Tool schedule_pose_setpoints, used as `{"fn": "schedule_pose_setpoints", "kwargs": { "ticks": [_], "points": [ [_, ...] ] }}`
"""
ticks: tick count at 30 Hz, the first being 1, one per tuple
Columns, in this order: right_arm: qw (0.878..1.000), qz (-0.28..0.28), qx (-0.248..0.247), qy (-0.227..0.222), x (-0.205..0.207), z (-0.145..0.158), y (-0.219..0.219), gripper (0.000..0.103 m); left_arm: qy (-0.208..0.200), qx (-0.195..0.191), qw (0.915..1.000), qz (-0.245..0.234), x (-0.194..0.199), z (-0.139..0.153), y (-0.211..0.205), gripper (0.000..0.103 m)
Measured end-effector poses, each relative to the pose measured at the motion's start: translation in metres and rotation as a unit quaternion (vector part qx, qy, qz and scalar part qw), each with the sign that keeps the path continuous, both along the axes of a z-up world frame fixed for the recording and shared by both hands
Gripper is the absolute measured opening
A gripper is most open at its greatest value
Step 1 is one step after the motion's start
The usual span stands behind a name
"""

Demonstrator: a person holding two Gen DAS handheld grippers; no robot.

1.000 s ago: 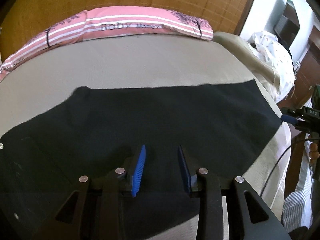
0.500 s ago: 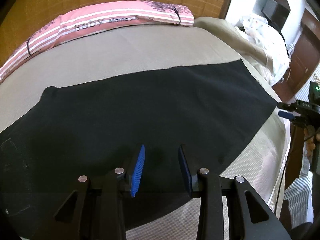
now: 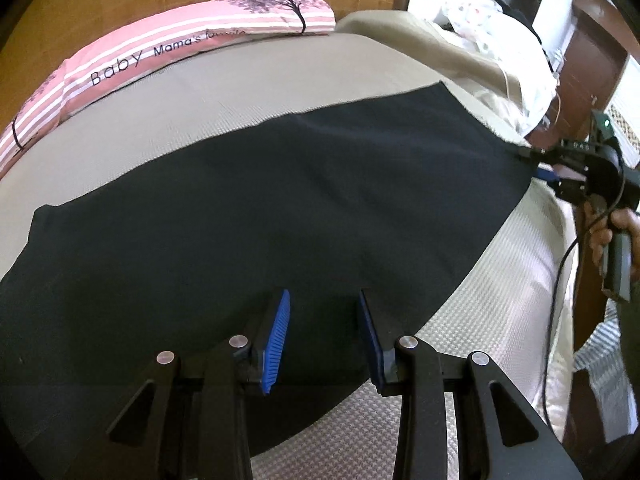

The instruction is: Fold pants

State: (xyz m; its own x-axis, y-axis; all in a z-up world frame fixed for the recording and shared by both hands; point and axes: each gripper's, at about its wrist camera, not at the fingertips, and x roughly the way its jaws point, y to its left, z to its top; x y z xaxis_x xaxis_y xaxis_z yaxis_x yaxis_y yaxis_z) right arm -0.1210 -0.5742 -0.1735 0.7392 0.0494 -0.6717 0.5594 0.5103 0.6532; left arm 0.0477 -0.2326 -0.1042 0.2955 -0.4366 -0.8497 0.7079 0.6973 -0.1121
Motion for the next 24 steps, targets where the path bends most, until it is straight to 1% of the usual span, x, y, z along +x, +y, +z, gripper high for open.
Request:
{"fn": "schedule_pose_setpoints", "kwargs": {
  "ticks": [2, 4, 5, 6, 7, 8, 9, 12, 13, 14, 16, 18, 21, 24],
  "points": [
    [1.0, -0.007, 0.003, -0.008, -0.001, -0.003, -0.001, 0.026, -0.011, 0.003, 0.9999, -0.005, -0.002, -0.001, -0.002, 0.036],
    [1.0, -0.017, 0.012, -0.019, -0.003, -0.006, -0.003, 0.026, -0.011, 0.001, 0.9999, -0.004, -0.001, -0.002, -0.003, 0.036],
    [0.999, -0.022, 0.017, -0.021, -0.003, -0.007, -0.004, 0.024, -0.011, 0.001, 0.9999, -0.003, 0.0, -0.002, -0.004, 0.036],
    [0.999, -0.023, 0.021, -0.019, -0.003, -0.008, -0.004, 0.021, -0.011, 0.001, 0.9999, -0.004, 0.0, -0.003, -0.004, 0.036],
    [0.999, -0.023, 0.033, -0.017, -0.003, -0.01, -0.005, 0.014, -0.012, 0.001, 0.9999, -0.005, -0.001, -0.003, -0.004, 0.036],
    [0.999, -0.025, 0.045, -0.017, -0.003, -0.012, -0.005, 0.01, -0.012, 0.001, 0.9999, -0.005, -0.001, -0.003, -0.004, 0.036],
    [0.998, -0.031, 0.055, -0.016, -0.003, -0.013, -0.006, 0.01, -0.01, 0.001, 0.9999, -0.004, -0.001, -0.003, -0.005, 0.036],
    [0.996, -0.039, 0.075, -0.017, 0.0, -0.008, -0.007, 0.008, 0.014, -0.012, 0.9998, 0.001, 0.004, 0.0, 0.0, 0.036],
    [0.996, -0.038, 0.078, -0.022, 0.002, -0.003, -0.006, 0.008, 0.031, -0.022, 0.9993, 0.008, 0.008, 0.002, 0.005, 0.036],
    [0.995, -0.035, 0.083, -0.031, 0.004, 0.004, -0.004, 0.008, 0.038, -0.031, 0.9987, 0.015, 0.01, 0.005, 0.01, 0.036],
    [0.995, -0.021, 0.087, -0.047, 0.012, 0.018, 0.002, 0.008, 0.04, -0.047, 0.9975, 0.035, 0.017, 0.014, 0.025, 0.036],
    [0.996, 0.005, 0.077, -0.053, 0.026, 0.035, 0.014, 0.008, 0.029, -0.057, 0.9962, 0.06, 0.024, 0.023, 0.043, 0.036],
    [0.995, 0.05, 0.066, -0.06, 0.055, 0.059, 0.04, 0.008, 0.028, -0.069, 0.9925, 0.097, 0.038, 0.034, 0.071, 0.036],
    [0.991, 0.102, 0.06, -0.068, 0.088, 0.078, 0.075, 0.008, 0.03, -0.084, 0.9867, 0.136, 0.049, 0.044, 0.103, 0.036]
  ]
}}
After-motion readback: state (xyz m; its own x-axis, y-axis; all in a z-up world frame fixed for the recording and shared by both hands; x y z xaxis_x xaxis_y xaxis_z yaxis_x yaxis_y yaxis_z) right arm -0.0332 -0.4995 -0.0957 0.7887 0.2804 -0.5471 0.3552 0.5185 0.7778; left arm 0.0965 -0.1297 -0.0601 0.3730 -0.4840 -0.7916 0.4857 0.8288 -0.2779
